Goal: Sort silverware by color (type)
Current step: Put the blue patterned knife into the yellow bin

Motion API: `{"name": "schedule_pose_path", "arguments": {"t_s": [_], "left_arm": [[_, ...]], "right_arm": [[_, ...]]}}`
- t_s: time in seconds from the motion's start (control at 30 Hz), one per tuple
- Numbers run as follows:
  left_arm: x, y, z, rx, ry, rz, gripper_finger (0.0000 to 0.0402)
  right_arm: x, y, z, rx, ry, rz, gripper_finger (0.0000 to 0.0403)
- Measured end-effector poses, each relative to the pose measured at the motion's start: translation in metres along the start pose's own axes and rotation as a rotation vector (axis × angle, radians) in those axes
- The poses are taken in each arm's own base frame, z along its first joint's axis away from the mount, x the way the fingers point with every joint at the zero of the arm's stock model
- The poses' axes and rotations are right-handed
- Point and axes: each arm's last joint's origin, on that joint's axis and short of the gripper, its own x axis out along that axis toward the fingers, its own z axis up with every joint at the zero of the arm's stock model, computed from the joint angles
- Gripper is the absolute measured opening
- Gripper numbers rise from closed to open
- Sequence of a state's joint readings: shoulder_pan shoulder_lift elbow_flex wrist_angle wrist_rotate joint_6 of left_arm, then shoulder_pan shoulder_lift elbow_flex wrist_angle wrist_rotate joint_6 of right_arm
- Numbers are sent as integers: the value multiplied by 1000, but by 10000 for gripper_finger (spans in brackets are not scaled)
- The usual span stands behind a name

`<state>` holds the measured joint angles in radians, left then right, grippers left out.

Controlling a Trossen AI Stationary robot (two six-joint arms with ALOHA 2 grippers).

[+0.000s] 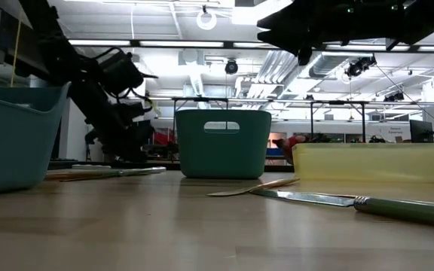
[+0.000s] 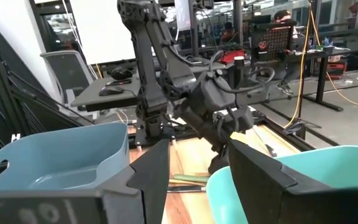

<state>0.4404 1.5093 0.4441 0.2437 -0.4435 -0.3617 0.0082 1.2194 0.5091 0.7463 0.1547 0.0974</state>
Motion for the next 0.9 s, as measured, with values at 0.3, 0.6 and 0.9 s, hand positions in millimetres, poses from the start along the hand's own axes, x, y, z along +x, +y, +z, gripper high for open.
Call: {"name": "schedule_pose_path", "arguments": {"t_s": [0.3,0.6,0.9], "left_arm": [[10,4,-5,5,31,37,108],[11,11,-5,2,53,76,108],[11,5,-5,-21,86,-99,108]], "right_arm": [[0,0,0,10,1,0,161],[0,0,0,10,2,0,161],[0,0,0,10,2,0,161]]}}
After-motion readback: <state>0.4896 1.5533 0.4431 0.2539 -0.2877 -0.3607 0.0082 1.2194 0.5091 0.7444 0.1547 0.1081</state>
